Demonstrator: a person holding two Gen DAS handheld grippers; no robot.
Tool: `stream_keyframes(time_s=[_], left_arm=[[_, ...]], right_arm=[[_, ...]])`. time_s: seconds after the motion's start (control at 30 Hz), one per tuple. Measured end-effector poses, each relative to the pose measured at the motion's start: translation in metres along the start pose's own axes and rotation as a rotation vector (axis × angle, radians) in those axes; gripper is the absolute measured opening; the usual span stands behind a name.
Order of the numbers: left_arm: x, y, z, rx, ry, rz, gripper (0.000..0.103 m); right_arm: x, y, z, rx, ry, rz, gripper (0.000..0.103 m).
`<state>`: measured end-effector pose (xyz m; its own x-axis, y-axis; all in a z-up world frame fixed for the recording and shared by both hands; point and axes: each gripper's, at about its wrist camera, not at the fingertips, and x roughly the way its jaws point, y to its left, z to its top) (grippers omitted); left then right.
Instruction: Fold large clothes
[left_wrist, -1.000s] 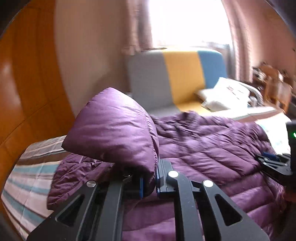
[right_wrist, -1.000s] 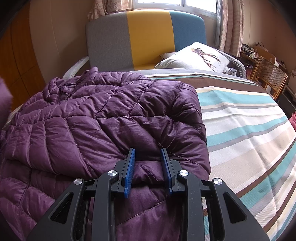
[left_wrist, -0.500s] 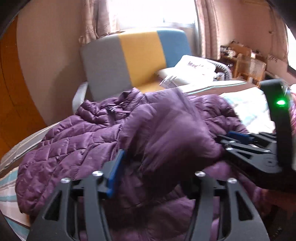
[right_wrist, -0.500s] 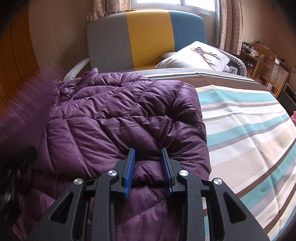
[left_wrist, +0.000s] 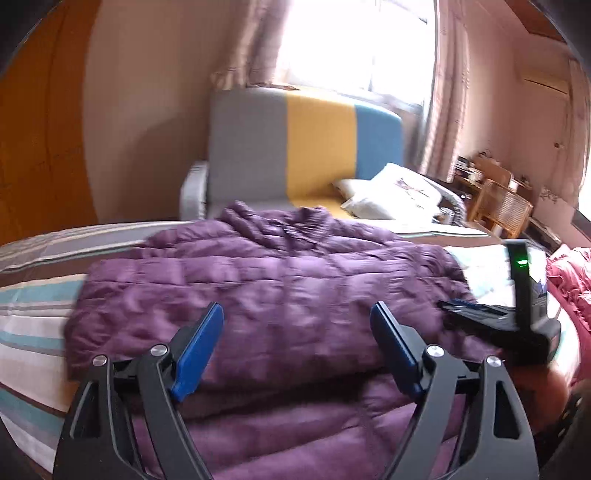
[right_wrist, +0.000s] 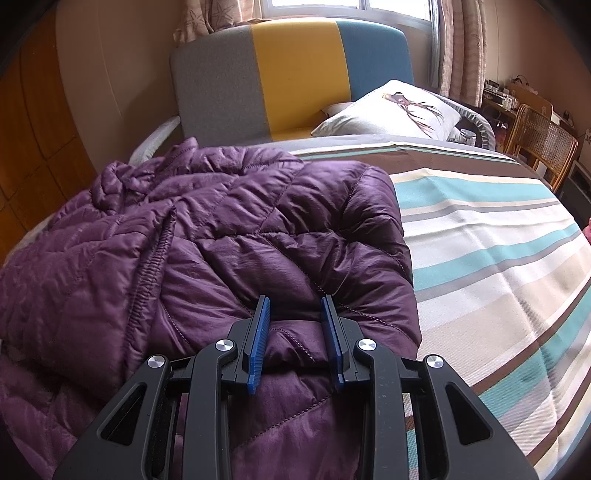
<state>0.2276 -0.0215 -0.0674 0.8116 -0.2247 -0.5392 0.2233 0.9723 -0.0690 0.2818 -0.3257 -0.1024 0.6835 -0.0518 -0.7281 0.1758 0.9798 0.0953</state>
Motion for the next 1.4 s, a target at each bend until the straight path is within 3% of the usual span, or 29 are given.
stream_keyframes(time_s=[0.1, 0.17, 0.2, 0.23, 0.27, 0.37, 0.4, 0.47, 0.5, 0.53, 0.6, 0.73, 0.83, 0.9, 0.93, 1.13, 1.23, 1.33, 1.4], left_arm=[[0.002, 0.038, -0.002, -0.032, 0.012, 0.114, 0.082], [0.007, 0.064, -0.003, -0.099, 0.033, 0.165, 0.08], [0.01, 0.074, -0.003, -0.123, 0.038, 0.187, 0.08], [0.012, 0.088, -0.004, -0.159, 0.046, 0.229, 0.08], [0.015, 0.098, -0.005, -0.19, 0.053, 0.256, 0.079], [0.023, 0.118, -0.013, -0.255, 0.085, 0.283, 0.079], [0.028, 0.121, -0.016, -0.265, 0.1, 0.276, 0.079], [0.033, 0.122, -0.02, -0.262, 0.115, 0.28, 0.079], [0.034, 0.121, -0.021, -0.257, 0.12, 0.278, 0.079], [0.035, 0.12, -0.021, -0.254, 0.119, 0.276, 0.079], [0.029, 0.119, -0.017, -0.255, 0.089, 0.258, 0.079], [0.032, 0.116, -0.009, -0.244, 0.083, 0.268, 0.079], [0.058, 0.117, -0.019, -0.221, 0.18, 0.276, 0.079], [0.068, 0.118, -0.023, -0.219, 0.226, 0.274, 0.079], [0.069, 0.118, -0.022, -0.219, 0.233, 0.275, 0.079], [0.047, 0.112, -0.007, -0.212, 0.18, 0.252, 0.08], [0.053, 0.108, 0.008, -0.202, 0.166, 0.248, 0.08], [0.081, 0.107, 0.017, -0.162, 0.226, 0.273, 0.08], [0.1, 0.107, 0.013, -0.121, 0.275, 0.311, 0.081]], right_arm=[[-0.018, -0.003, 0.003, 0.03, -0.033, 0.041, 0.028], [-0.036, 0.004, 0.006, 0.044, -0.054, 0.143, 0.031], [-0.041, 0.009, 0.007, 0.052, -0.057, 0.191, 0.037], [-0.044, 0.014, 0.009, 0.057, -0.058, 0.222, 0.054], [-0.045, 0.021, 0.01, 0.052, -0.052, 0.251, 0.062], [-0.033, 0.048, 0.008, 0.013, 0.024, 0.313, 0.06], [-0.028, 0.052, 0.006, 0.021, 0.045, 0.322, 0.054], [-0.015, 0.057, 0.002, 0.058, 0.095, 0.349, 0.029], [-0.013, 0.059, 0.002, 0.074, 0.089, 0.341, 0.023], [-0.014, 0.061, 0.004, 0.073, 0.071, 0.346, 0.009], [-0.022, 0.064, 0.012, 0.047, 0.021, 0.321, 0.007], [-0.022, 0.066, 0.031, -0.011, -0.02, 0.227, 0.007], [0.002, 0.056, 0.024, 0.012, 0.06, 0.207, 0.007], [0.006, 0.054, 0.018, 0.012, 0.064, 0.206, 0.01], [0.005, 0.053, 0.015, 0.006, 0.06, 0.202, 0.018], [-0.036, 0.051, 0.026, 0.019, -0.071, 0.211, 0.022], [-0.027, 0.083, 0.042, -0.066, -0.045, 0.224, 0.022], [0.0, 0.11, 0.049, -0.131, 0.011, 0.199, 0.022], [0.024, 0.112, 0.049, -0.133, 0.051, 0.135, 0.022]])
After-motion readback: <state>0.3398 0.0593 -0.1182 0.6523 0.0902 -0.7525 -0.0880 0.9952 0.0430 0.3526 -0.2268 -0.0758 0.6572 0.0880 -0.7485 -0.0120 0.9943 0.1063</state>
